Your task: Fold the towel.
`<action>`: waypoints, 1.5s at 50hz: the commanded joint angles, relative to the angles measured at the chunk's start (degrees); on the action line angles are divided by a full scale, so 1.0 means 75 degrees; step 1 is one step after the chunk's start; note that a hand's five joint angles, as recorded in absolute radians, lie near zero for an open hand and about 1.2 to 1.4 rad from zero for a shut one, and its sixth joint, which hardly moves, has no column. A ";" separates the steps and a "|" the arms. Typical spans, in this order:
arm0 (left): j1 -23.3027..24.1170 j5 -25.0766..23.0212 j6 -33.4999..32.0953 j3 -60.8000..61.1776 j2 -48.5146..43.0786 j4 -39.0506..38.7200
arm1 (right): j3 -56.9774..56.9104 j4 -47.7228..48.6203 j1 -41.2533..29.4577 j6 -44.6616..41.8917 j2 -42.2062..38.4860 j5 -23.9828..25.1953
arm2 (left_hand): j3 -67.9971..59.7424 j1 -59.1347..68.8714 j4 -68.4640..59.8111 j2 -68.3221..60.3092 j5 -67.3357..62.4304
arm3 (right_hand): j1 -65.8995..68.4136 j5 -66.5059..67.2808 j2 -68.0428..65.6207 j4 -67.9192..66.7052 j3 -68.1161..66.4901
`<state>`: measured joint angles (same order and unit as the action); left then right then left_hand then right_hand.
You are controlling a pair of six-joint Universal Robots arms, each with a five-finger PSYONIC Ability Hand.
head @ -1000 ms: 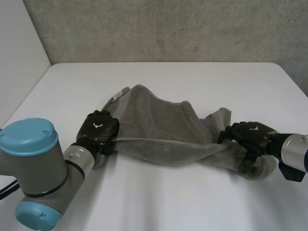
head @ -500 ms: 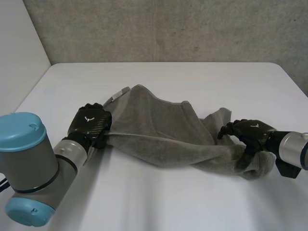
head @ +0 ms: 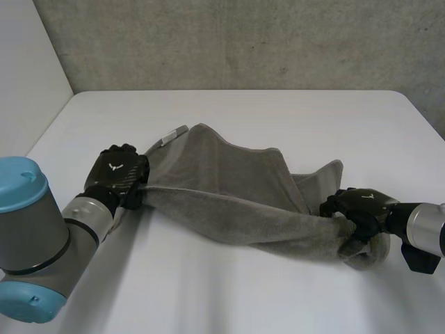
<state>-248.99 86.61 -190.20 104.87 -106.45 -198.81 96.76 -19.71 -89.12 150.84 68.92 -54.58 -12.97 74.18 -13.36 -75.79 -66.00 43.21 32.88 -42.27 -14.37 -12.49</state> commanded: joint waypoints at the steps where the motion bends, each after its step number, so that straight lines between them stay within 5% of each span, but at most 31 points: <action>1: -0.0025 -0.0005 0.0000 0.0045 0.0084 0.0000 | 0.0283 -0.0021 0.0140 -0.0179 0.0185 0.0223 | 0.0396 0.0776 0.0448 -0.0562 -0.0534 | 0.0047 0.0091 -0.0172 0.0582 0.0332; 15: -0.0013 -0.0052 0.0000 0.0279 0.0330 0.0000 | 0.0435 -0.0021 0.0164 -0.0144 0.0584 0.0270 | 0.0396 0.0776 0.0448 -0.0562 -0.0534 | 0.0765 0.0808 -0.0890 0.0582 0.0332; 20: -0.0013 -0.0205 0.0000 0.0361 0.0319 0.0000 | 0.0470 -0.0009 0.0082 -0.0179 0.0537 0.0282 | 0.0396 0.0776 0.0448 -0.0562 -0.0534 | 0.2380 0.2423 -0.2505 0.0582 0.0332; 22: -0.0024 -0.0380 0.0000 0.0361 0.0284 0.0000 | 0.0447 0.0014 0.0035 -0.0214 0.0444 0.0270 | 0.0396 0.0776 0.0448 -0.0562 -0.0534 | 0.4892 0.4935 -0.5017 0.0582 0.0332; 48: -0.0235 -0.0650 -0.0750 -0.2661 -0.1356 0.0304 | -0.3711 -0.0653 -0.1430 -0.0343 -0.1407 -0.0678 | 0.0396 0.0776 0.0448 -0.0562 -0.0534 | 0.4906 0.4950 -0.5031 0.0582 0.0332; 64: -0.0118 -0.0662 -0.0726 -0.2253 -0.1475 0.0527 | -0.3479 -0.0747 -0.1664 -0.0367 -0.1560 -0.0867 | 0.0396 0.0776 0.0448 -0.0562 -0.0534 | 0.4906 0.4950 -0.5031 0.0582 0.0332; 75: -0.0177 -0.0662 -0.0738 -0.1995 -0.1346 0.0539 | -0.3467 -0.0748 -0.1711 -0.0320 -0.1467 -0.0855 | 0.0396 0.0776 0.0448 -0.0562 -0.0534 | 0.3299 0.3343 -0.3424 0.0582 0.0332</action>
<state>-249.94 81.65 -195.68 89.27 -117.02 -194.78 70.79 -25.33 -101.74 148.27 57.15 -61.07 -12.97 74.19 -13.36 -76.07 -66.25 68.68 58.69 -68.54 -14.37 -12.49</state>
